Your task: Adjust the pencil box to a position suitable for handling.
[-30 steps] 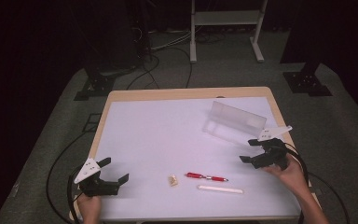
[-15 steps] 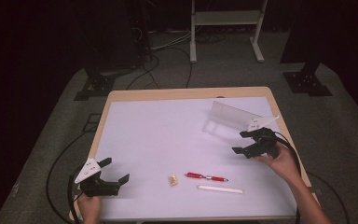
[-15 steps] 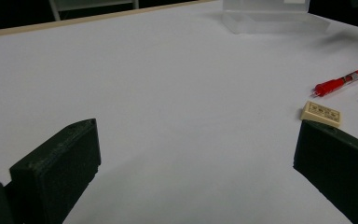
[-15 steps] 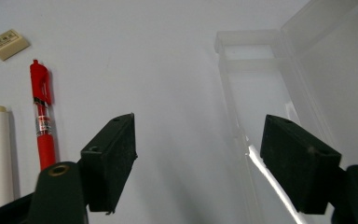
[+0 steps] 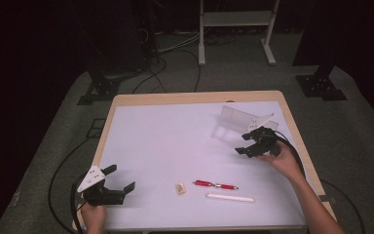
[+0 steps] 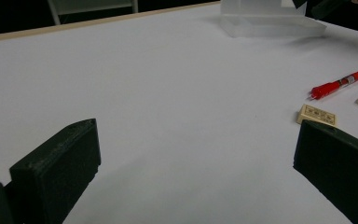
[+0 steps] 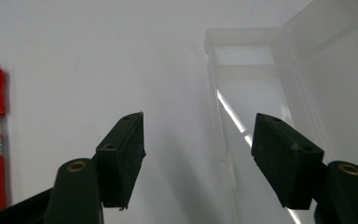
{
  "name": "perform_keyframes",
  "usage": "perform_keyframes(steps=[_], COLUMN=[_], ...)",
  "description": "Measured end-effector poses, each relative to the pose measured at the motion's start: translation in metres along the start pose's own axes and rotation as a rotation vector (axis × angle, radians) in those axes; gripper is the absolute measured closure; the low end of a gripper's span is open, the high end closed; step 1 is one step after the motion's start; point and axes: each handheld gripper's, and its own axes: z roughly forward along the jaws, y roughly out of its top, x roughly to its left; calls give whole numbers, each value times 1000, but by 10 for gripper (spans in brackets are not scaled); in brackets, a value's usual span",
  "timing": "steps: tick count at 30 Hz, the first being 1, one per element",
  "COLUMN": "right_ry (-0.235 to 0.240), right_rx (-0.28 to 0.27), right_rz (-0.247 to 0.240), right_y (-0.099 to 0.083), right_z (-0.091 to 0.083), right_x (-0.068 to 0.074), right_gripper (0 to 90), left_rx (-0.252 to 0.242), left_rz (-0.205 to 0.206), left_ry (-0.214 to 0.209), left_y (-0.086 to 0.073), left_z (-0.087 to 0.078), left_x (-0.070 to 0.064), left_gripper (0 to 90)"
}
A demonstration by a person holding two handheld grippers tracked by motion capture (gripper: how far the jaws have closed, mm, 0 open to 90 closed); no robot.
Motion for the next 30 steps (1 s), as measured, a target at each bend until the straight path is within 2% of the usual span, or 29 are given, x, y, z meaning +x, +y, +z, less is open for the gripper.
perform_keyframes(steps=[7,11,14,16,23,30], right_ry=[7,5,-1,-8,-15,-33], right_rx=[26,63,65,69,93,105], right_rz=[9,14,2,0,-43,-114], right_y=[3,1,0,0,-2,-4], right_z=[14,24,29,30,39,43], right_x=[-7,-12,-15,-15,-15,-16], right_gripper=[383,474,561,575,695,799], left_rx=[5,4,3,2,0,-15], left_rz=[3,4,3,1,0,-18], left_ry=[-6,-8,-8,-8,-10,-11], left_y=[0,0,0,0,0,-1], left_z=[0,0,-1,-1,-1,-3], left_x=[0,0,0,0,0,2], left_gripper=[0,0,0,0,0,0])
